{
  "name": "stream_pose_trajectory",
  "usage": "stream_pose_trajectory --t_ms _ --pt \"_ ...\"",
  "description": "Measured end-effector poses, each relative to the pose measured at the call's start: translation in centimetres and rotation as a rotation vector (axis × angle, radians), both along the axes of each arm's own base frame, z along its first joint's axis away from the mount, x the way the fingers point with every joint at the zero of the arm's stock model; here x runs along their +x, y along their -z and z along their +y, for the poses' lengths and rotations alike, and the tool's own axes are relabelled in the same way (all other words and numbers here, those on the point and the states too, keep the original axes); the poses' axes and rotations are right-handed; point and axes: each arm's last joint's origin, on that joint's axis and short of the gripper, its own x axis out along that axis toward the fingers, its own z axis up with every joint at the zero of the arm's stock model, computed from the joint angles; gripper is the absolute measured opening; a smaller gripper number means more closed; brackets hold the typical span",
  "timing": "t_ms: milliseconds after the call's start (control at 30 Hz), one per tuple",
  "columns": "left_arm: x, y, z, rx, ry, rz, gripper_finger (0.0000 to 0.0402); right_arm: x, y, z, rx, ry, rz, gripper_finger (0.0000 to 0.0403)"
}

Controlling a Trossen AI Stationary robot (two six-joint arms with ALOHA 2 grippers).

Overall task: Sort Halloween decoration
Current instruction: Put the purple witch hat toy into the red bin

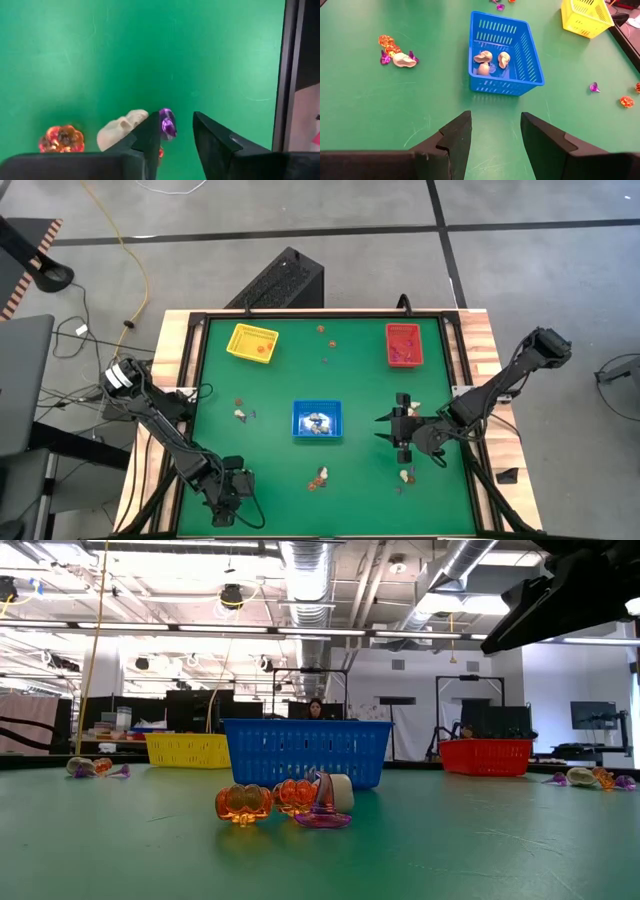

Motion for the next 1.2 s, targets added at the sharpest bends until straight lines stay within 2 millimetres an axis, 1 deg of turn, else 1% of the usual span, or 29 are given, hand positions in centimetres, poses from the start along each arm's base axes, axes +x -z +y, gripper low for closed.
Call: stream_pose_trajectory --t_ms 267,433,533,633,700,800,867,933,1000,1067,1133,1200 --pt "0.2 0.1 0.4 0.032 0.021 -0.004 0.0009 0.0 0.0 0.0 0.003 0.000 -0.005 0.0200" --pt "1.1 -0.4 1.3 0.042 0.033 -0.052 0.0003 0.0 0.0 0.0 -0.001 -0.003 0.003 0.0200" --pt "2.6 -2.1 2.6 0.022 0.045 -0.175 0.0002 -0.3 0.1 0.3 -0.007 -0.022 0.014 0.0200" --pt "4.3 -4.1 4.5 0.040 0.074 -0.307 0.0002 -0.7 0.0 0.8 0.000 -0.060 0.017 0.0200" --pt "5.9 -5.6 6.1 0.100 0.115 -0.474 0.0002 -1.2 -0.2 1.2 0.016 -0.112 0.036 0.0200" --pt "9.2 -7.8 8.8 0.274 0.168 -0.829 0.0002 -2.1 -0.9 1.8 0.059 -0.177 0.068 0.0200" --pt "11.7 -8.4 11.4 0.384 0.186 -1.021 0.0002 -2.9 -1.3 1.9 0.087 -0.182 0.079 0.0200" --pt "14.3 -8.1 14.5 0.421 0.178 -1.165 0.0001 -3.5 -1.8 2.0 0.120 -0.185 0.066 0.0200" --pt "16.7 -7.2 17.8 0.406 0.170 -1.232 0.0001 -4.0 -2.3 2.0 0.126 -0.176 0.032 0.0200" --pt "19.2 -6.1 21.0 0.408 0.133 -1.262 0.0001 -4.5 -2.8 1.8 0.120 -0.164 -0.001 0.0200" --pt "22.1 -5.3 24.0 0.420 0.034 -1.291 0.0001 -5.0 -3.1 1.6 0.115 -0.149 -0.017 0.0200" --pt "25.0 -5.0 26.8 0.407 -0.081 -1.316 0.0001 -5.6 -3.2 1.4 0.120 -0.126 -0.024 0.0200"
